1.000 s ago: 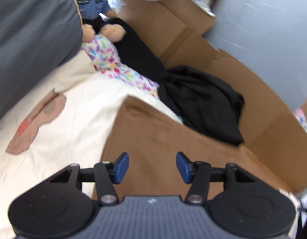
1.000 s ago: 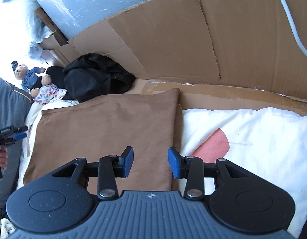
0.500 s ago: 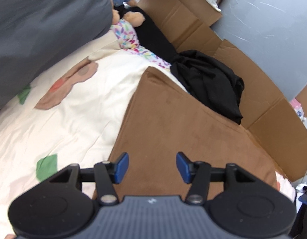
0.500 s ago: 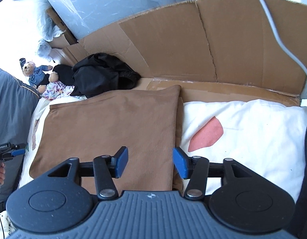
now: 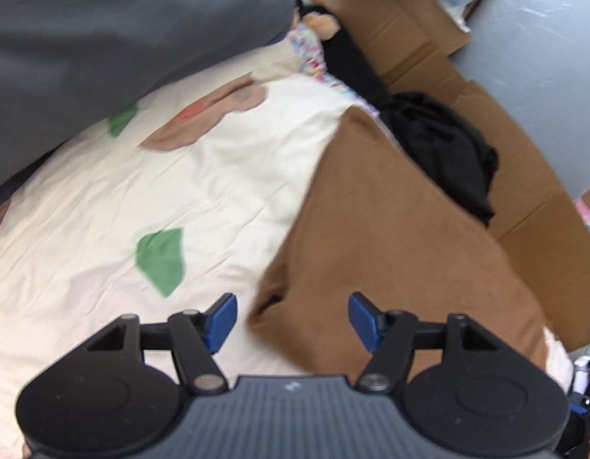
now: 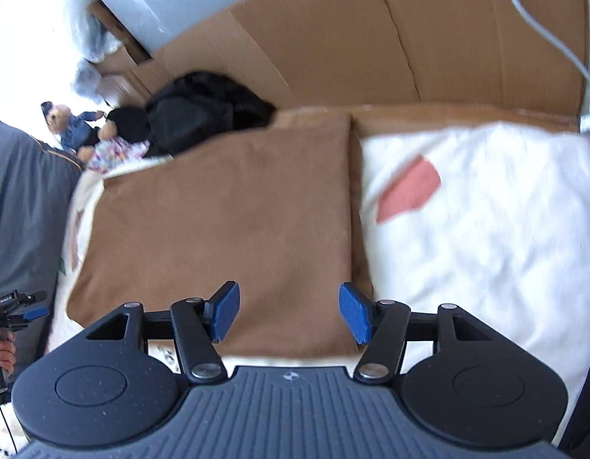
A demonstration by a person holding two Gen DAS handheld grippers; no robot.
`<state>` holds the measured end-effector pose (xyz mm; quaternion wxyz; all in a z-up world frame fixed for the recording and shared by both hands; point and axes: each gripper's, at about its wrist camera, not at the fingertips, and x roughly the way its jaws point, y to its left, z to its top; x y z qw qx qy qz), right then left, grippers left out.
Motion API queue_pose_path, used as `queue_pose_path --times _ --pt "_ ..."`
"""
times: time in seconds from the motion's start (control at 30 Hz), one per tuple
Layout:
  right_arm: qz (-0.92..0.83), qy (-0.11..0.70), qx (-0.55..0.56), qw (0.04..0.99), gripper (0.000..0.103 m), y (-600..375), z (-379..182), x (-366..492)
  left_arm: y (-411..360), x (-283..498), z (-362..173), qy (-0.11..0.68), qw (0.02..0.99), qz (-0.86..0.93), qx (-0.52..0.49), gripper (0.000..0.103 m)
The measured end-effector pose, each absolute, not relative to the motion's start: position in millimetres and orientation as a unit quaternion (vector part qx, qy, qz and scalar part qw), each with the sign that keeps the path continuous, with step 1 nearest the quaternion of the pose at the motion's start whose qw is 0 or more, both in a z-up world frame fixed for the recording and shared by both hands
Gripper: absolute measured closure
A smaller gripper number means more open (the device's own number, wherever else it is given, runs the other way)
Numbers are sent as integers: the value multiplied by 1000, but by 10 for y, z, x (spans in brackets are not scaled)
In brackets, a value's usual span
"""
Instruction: Fold clothes
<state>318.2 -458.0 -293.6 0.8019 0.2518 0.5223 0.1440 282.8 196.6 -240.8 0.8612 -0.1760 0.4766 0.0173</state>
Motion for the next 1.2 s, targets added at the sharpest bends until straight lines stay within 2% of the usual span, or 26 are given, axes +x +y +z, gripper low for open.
queue_pose_path --times 0.5,0.57,0.7,0.77,0.83,1.0,1.03,1.1,1.2 --pt "177 563 109 800 41 -4318 -3252 2953 1893 2771 -2769 485 869 -45 -85 41" --pt "178 561 99 803 41 -4321 -3268 2930 1896 2754 -2771 484 871 -56 -67 51" --pt "181 550 91 810 43 -4338 -3251 2947 1943 2754 -2821 485 871 -61 -48 58" --pt "187 550 81 810 52 -4313 -3250 2983 1967 2753 -2842 483 872 -61 -56 59" --pt "195 550 78 808 55 -4276 -3264 3016 1962 2752 -2852 479 874 -67 -57 59" --pt "207 553 68 804 69 -4180 -3294 3050 1912 2766 -2913 470 878 -80 -42 66" --pt "207 553 65 804 76 -4174 -3294 3049 1919 2772 -2926 468 879 -81 -44 69" --pt "206 553 59 805 81 -4161 -3295 3047 1922 2778 -2944 465 880 -85 -45 71" --pt "200 554 62 805 91 -4206 -3289 3059 1929 2782 -2965 459 882 -95 -51 85"
